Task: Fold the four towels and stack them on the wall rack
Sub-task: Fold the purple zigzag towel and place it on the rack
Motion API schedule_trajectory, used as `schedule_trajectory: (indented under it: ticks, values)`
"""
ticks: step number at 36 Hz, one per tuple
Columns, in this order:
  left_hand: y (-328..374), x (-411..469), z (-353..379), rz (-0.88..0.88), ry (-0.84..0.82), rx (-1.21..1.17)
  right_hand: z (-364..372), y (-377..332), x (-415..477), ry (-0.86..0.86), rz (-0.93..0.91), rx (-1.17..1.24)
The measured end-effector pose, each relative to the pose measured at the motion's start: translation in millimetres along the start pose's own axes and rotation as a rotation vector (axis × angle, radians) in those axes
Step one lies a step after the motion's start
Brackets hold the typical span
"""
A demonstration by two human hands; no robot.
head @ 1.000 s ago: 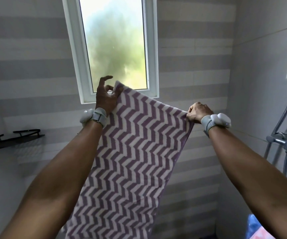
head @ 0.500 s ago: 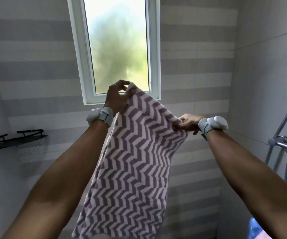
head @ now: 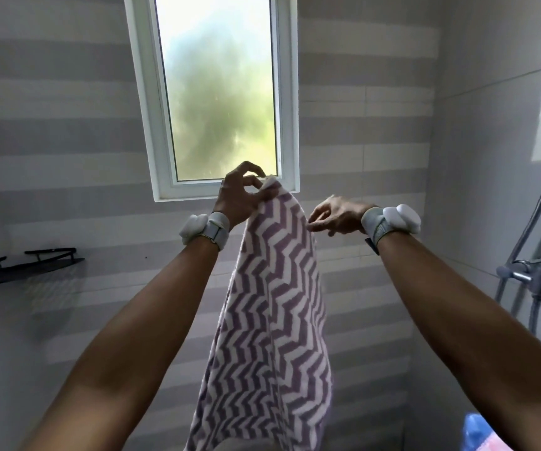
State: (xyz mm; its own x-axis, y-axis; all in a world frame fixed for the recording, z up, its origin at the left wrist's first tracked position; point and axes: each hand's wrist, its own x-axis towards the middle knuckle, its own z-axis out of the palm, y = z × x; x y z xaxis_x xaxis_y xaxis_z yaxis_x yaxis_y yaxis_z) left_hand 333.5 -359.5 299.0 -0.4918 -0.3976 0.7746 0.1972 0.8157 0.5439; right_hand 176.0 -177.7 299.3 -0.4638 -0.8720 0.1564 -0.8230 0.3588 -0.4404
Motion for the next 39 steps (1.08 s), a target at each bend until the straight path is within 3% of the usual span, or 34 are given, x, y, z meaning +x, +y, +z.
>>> schedule_trajectory:
  ticks: [3,12,20,24,26,28,30,34,39]
  values:
    - [1,-2,4,-0.003,-0.028,-0.020,2,-4,-4,0.022,-0.074,0.204]
    - [5,-4,8,-0.032,-0.084,-0.082,8,-16,-6,-0.046,-0.215,0.519]
    - [4,-6,4,-0.097,-0.119,-0.163,6,-25,-3,0.138,-0.273,0.475]
    - [4,-12,-1,-0.215,-0.303,-0.299,5,-31,0,0.307,-0.292,0.454]
    - [0,-16,0,-0.248,-0.351,-0.274,3,-32,1,0.253,-0.268,0.469]
    - [-3,-17,2,-0.233,-0.293,-0.221,-1,-34,1,0.131,-0.203,0.462]
    - [-6,-18,6,-0.211,-0.248,-0.213,-1,-33,3,0.116,-0.184,0.371]
    - [-4,-26,17,-0.223,-0.223,-0.337,-4,-30,15,0.374,-0.259,0.154]
    - [-14,-36,31,-0.262,-0.276,-0.462,-14,-36,9,0.475,-0.287,0.091]
